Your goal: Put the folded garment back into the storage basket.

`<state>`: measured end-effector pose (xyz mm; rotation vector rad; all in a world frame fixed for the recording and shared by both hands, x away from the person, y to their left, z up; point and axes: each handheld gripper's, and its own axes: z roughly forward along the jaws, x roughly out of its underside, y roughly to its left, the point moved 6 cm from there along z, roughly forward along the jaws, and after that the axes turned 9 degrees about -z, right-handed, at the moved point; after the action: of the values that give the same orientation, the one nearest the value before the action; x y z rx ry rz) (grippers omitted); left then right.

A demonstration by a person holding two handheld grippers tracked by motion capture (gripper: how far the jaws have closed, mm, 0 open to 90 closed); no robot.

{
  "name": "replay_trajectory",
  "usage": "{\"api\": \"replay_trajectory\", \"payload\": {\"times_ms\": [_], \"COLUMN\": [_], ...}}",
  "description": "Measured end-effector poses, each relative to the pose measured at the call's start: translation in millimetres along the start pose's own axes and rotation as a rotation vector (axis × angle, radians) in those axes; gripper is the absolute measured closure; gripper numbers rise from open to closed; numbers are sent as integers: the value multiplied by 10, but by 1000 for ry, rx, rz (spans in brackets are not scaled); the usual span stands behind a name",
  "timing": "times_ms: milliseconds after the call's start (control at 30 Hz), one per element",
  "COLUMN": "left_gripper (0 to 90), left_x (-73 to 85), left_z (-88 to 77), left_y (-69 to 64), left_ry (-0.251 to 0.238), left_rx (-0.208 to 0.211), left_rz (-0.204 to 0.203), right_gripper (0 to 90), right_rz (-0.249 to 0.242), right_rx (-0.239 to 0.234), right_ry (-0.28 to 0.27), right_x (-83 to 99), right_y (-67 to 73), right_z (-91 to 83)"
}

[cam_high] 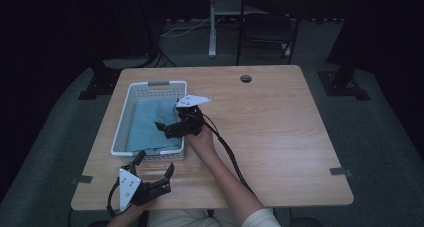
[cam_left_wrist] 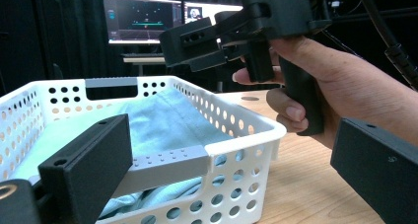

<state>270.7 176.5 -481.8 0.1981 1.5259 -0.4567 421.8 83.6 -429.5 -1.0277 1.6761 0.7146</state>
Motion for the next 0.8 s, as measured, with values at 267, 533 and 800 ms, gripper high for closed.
{"api": "replay_trajectory", "payload": {"times_ms": [267,533,800], "left_gripper": [36,36,36], "left_x": [1,1,2], "left_z": [-1,2,2], "left_y": [-3,-3,-6], "left_ry": [1,3,4], "left_rx": [-2,4,7], "left_rz": [8,1,8], "right_gripper": [35,35,35], "right_rz": [4,7,4], "right_rx": [23,44,58], "right_ry": [-36,-13,-35], "right_x": [-10,62,29], "right_y": [7,-30,-59], "right_z": [-94,-223,-423]}}
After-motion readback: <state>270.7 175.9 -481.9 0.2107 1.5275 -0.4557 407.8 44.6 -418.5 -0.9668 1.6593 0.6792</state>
